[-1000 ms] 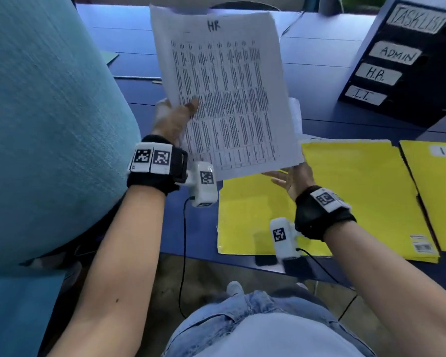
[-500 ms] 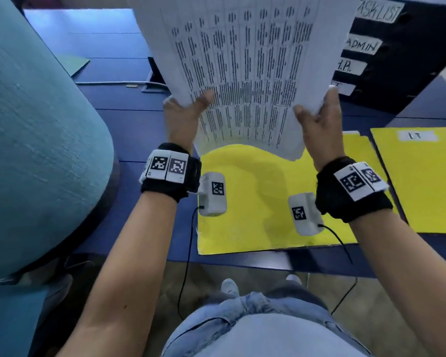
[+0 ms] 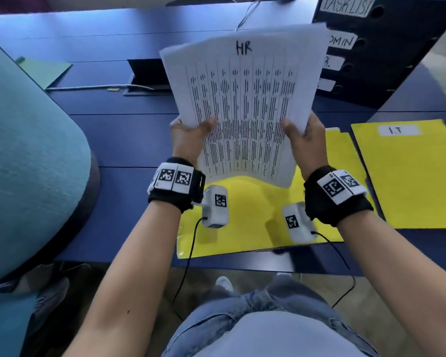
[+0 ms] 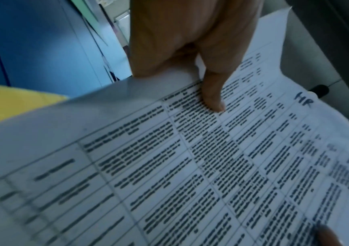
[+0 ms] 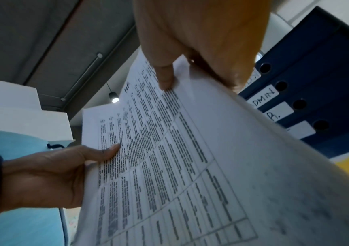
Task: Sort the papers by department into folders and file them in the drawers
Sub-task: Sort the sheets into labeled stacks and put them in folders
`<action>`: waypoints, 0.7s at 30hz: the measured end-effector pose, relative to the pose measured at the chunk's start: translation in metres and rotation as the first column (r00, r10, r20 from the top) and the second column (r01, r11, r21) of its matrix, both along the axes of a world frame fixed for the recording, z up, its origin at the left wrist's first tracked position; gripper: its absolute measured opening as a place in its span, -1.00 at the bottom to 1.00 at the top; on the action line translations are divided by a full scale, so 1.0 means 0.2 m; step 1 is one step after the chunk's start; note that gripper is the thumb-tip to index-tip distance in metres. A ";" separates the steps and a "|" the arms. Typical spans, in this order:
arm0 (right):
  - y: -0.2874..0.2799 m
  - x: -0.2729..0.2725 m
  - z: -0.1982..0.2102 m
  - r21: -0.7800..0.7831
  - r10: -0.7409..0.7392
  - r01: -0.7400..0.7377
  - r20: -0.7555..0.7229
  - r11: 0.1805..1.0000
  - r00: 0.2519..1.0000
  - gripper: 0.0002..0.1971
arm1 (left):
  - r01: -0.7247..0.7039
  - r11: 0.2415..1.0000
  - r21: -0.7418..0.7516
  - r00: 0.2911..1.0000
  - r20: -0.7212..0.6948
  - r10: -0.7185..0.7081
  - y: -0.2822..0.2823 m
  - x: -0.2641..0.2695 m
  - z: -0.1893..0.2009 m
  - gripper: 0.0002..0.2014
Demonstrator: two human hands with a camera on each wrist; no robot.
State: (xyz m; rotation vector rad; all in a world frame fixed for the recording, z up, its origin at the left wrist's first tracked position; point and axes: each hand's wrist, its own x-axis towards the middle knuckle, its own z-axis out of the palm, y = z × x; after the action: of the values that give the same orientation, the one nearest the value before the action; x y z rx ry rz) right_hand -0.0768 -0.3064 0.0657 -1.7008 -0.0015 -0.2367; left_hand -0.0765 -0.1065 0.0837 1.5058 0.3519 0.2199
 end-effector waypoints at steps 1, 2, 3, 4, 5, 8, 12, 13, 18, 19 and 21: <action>-0.04 0.02 0.02 -0.006 0.027 -0.027 0.013 1.000 1.000 -0.79 | 0.003 1.000 -0.027 1.000 -0.015 -0.003 -0.03 0.03 0.01 -0.82; -0.08 0.04 0.03 -0.029 0.044 -0.044 0.015 0.999 0.999 -0.79 | 0.005 0.998 -0.065 0.999 -0.031 -0.007 -0.06 0.06 0.01 -0.82; -0.13 0.05 0.04 -0.071 0.052 -0.051 0.013 0.996 0.999 -0.78 | 0.006 0.996 -0.094 0.998 -0.067 -0.012 -0.09 0.08 -0.01 -0.81; -0.17 0.06 0.03 -0.124 0.049 -0.048 0.003 0.991 0.999 -0.75 | 0.011 0.994 -0.106 0.994 -0.106 -0.023 -0.13 0.09 -0.03 -0.79; -0.21 0.08 0.02 -0.166 0.041 -0.043 -0.018 0.985 0.999 -0.73 | 0.013 0.995 -0.096 0.987 -0.161 -0.028 -0.18 0.11 -0.06 -0.79; -0.36 0.10 -0.03 -0.212 0.050 -0.077 -0.127 0.974 0.991 -0.72 | 0.016 0.996 -0.085 0.968 -0.249 -0.036 -0.32 0.11 -0.15 -0.79; -0.55 0.07 -0.14 -0.219 0.047 -0.115 -0.292 0.969 0.955 -0.70 | 0.098 0.992 0.081 0.909 -0.412 -0.056 -0.45 0.11 -0.34 -0.68; -0.59 0.06 -0.16 -0.215 0.056 -0.131 -0.324 0.968 0.945 -0.69 | 0.134 0.983 0.128 0.882 -0.467 -0.059 -0.47 0.10 -0.39 -0.70; -0.73 0.04 -0.29 -0.243 0.045 -0.165 -0.433 0.956 0.900 -0.66 | 0.410 0.826 0.386 0.766 -0.638 -0.082 -0.60 0.00 -0.48 -0.56; -0.74 0.04 -0.32 -0.247 0.037 -0.164 -0.450 0.955 0.892 -0.66 | 0.434 0.792 0.429 0.755 -0.653 -0.060 -0.63 -0.01 -0.48 -0.54; -0.77 0.05 -0.38 -0.266 0.023 -0.172 -0.483 0.949 0.875 -0.65 | 0.461 0.749 0.475 0.746 -0.665 -0.037 -0.68 -0.03 -0.48 -0.53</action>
State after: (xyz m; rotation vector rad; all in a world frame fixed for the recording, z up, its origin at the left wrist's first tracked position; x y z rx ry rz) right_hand -0.0660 -0.4613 -0.0094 -2.0210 0.2519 0.2806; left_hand -0.0822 -0.2419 -0.0130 2.2635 0.6237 -0.4751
